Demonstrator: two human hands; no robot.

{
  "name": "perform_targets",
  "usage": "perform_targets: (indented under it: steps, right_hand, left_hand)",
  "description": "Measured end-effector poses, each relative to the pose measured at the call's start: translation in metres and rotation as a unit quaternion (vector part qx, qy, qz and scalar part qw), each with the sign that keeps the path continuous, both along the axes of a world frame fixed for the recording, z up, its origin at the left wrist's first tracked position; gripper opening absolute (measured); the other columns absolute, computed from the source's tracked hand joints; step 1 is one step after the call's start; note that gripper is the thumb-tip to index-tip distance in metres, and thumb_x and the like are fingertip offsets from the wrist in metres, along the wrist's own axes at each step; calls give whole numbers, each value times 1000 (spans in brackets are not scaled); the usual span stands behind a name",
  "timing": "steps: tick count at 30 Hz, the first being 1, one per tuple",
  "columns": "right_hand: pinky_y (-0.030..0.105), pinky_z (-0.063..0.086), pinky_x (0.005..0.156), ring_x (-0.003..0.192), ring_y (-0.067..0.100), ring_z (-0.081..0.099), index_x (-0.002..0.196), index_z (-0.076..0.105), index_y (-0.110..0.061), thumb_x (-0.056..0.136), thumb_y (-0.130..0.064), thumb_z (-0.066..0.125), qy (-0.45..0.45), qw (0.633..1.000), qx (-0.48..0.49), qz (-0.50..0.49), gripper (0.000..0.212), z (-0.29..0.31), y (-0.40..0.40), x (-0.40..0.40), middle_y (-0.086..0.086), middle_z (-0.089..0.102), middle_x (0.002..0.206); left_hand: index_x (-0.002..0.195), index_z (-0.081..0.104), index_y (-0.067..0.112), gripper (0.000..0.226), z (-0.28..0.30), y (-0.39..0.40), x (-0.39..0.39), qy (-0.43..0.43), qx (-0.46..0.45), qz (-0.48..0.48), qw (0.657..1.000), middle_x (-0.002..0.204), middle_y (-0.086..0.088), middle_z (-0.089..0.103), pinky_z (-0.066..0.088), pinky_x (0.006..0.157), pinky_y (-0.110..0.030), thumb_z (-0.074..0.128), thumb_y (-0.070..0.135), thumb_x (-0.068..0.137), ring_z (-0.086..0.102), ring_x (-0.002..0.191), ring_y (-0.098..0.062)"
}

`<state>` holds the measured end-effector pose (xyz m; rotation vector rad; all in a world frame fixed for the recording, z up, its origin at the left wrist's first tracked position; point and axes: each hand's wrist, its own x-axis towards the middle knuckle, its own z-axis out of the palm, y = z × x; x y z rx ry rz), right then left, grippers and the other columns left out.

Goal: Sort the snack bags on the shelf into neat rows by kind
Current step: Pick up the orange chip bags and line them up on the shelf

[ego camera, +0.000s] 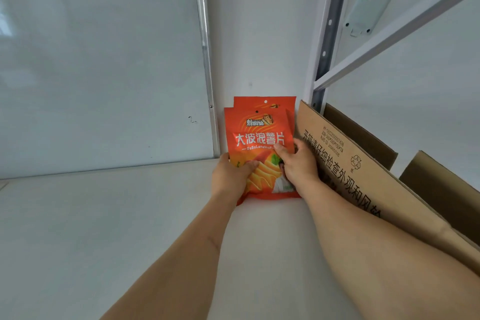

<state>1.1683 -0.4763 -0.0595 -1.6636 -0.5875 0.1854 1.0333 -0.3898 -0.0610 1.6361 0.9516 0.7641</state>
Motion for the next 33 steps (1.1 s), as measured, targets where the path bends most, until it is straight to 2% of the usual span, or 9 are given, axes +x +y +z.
perform_targets:
  steps: [3, 5, 8, 10, 14, 17, 22, 29, 33]
  right_hand:
    - [27, 46, 84, 109, 20, 60, 135, 49, -18, 93, -45, 61, -140, 979, -99, -107, 52, 10, 1, -15, 1, 60, 128]
    - [43, 42, 100, 126, 29, 50, 138, 47, -15, 96, -47, 53, -284, 931, -160, -163, 54, 19, 3, -26, 9, 51, 139]
    - [50, 28, 112, 140, 33, 35, 138, 49, -16, 97, -46, 47, -417, 868, -215, -167, 51, 27, 3, -44, 14, 39, 151]
    - [51, 22, 115, 145, 35, 24, 142, 45, -16, 98, -47, 43, -388, 869, -265, -153, 54, 27, 2, -47, 16, 26, 159]
    - [51, 19, 117, 147, 35, 18, 142, 44, -14, 97, -43, 44, -357, 873, -296, -149, 54, 28, -2, -57, 16, 21, 161]
    - [48, 19, 115, 145, 33, 24, 134, 54, -14, 97, -39, 46, -416, 864, -264, -105, 45, 30, 5, -88, 13, 31, 157]
    - [42, 31, 98, 120, 30, 46, 116, 64, -12, 97, -30, 46, -531, 809, -251, 1, 31, 28, 23, -156, 7, 56, 128]
    - [39, 32, 95, 114, 26, 51, 117, 63, -17, 101, -29, 39, -558, 780, -267, 94, 31, 8, 61, -287, 1, 60, 123]
    - [38, 33, 96, 114, 26, 51, 119, 61, -18, 103, -28, 35, -561, 772, -268, 129, 32, 6, 88, -377, 2, 59, 125]
  left_hand:
    - [134, 53, 18, 57, 4, -2, -15, 26, 43, 41, 998, 119, -4, 69, 52, 85, -32, 70, 45, 87, 67, 104, -25]
    - [139, 49, 16, 61, 6, 1, -27, 80, 116, 66, 988, 124, -3, 65, 48, 88, -35, 61, 51, 91, 62, 114, -27]
    - [137, 53, 19, 51, 5, 0, -61, 205, 282, 95, 933, 133, 0, 59, 46, 87, -37, 50, 50, 97, 57, 120, -25]
    - [135, 55, 20, 46, 3, 2, -86, 269, 338, 97, 896, 134, 0, 58, 46, 86, -38, 47, 47, 99, 56, 120, -25]
    - [133, 57, 22, 41, -2, 5, -126, 327, 356, 88, 871, 130, 1, 60, 40, 78, -33, 44, 44, 101, 58, 117, -24]
    - [129, 59, 22, 38, -4, 3, -150, 354, 379, 92, 850, 125, 2, 63, 38, 75, -32, 43, 42, 101, 61, 111, -24]
    - [116, 64, 21, 32, -1, 6, -204, 422, 458, 98, 777, 112, 2, 66, 39, 72, -32, 41, 38, 103, 63, 100, -23]
    - [105, 63, 19, 27, 11, 33, -331, 450, 515, 108, 722, 103, 1, 65, 32, 68, -31, 39, 32, 103, 61, 94, -23]
    - [108, 63, 19, 28, 15, 52, -422, 475, 521, 113, 700, 107, 0, 65, 41, 74, -33, 39, 33, 103, 63, 98, -24]
